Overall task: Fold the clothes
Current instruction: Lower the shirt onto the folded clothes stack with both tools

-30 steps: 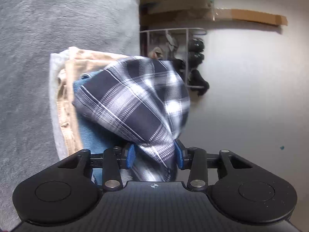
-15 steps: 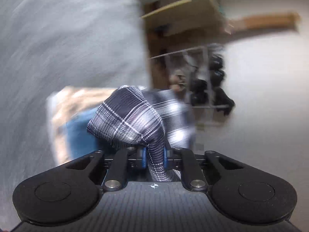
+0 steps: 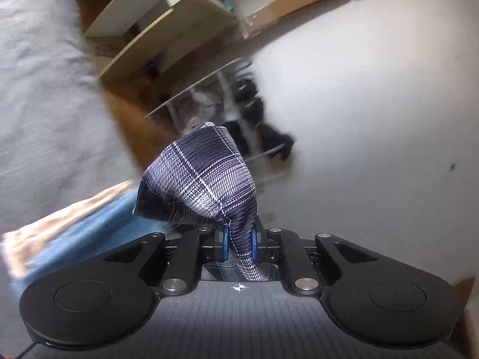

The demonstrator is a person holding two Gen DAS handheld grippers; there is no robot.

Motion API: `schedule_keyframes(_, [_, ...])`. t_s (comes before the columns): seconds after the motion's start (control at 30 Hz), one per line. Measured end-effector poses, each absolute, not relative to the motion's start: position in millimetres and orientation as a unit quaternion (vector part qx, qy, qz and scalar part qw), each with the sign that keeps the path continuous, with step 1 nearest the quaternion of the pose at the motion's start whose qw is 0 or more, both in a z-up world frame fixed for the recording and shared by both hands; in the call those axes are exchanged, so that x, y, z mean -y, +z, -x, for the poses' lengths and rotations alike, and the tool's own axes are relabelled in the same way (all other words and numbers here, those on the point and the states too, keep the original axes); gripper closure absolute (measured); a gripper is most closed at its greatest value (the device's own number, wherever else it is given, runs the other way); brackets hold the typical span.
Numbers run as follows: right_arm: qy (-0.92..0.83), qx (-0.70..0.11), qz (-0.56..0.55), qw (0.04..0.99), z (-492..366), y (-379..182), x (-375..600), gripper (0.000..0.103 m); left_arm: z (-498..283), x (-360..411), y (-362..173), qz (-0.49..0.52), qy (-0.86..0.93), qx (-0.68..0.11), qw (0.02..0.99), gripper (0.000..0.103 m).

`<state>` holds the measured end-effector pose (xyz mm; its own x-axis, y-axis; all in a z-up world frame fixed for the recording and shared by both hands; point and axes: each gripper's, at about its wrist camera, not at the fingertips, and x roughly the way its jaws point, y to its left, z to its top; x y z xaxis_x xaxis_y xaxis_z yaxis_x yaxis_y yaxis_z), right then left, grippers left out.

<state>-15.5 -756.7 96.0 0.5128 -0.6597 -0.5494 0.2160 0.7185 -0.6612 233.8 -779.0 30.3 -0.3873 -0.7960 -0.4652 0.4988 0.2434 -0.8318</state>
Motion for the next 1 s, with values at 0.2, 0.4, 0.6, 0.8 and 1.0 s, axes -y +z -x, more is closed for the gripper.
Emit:
schedule_keyframes(0.2, [-0.173,-0.462,0.254,0.832,-2.8,-9.1,669.9,0.089,-257.7,717.3,-68.3,0.090,-0.534,-0.648,0.536,0.092])
schedule_keyframes(0.4, [-0.197,-0.457,0.228,0.837,-11.6,-3.3,661.3,0.089,-267.0,711.8,-65.0,0.126,-0.553,-0.630,0.530,0.089])
schedule_keyframes(0.6, [-0.183,-0.470,0.273,0.819,-5.7,-18.1,657.8,0.089,-270.9,692.4,-79.0,0.153,-0.538,-0.641,0.525,0.086])
schedule_keyframes(0.8, [-0.166,-0.473,0.304,0.810,-4.6,-37.6,648.1,0.088,-281.0,656.7,-96.1,0.189,-0.515,-0.654,0.521,0.075])
schedule_keyframes(1.0, [-0.170,-0.453,0.299,0.822,13.0,-31.7,645.0,0.057,-301.6,629.6,-73.4,0.232,-0.484,-0.613,0.580,0.066])
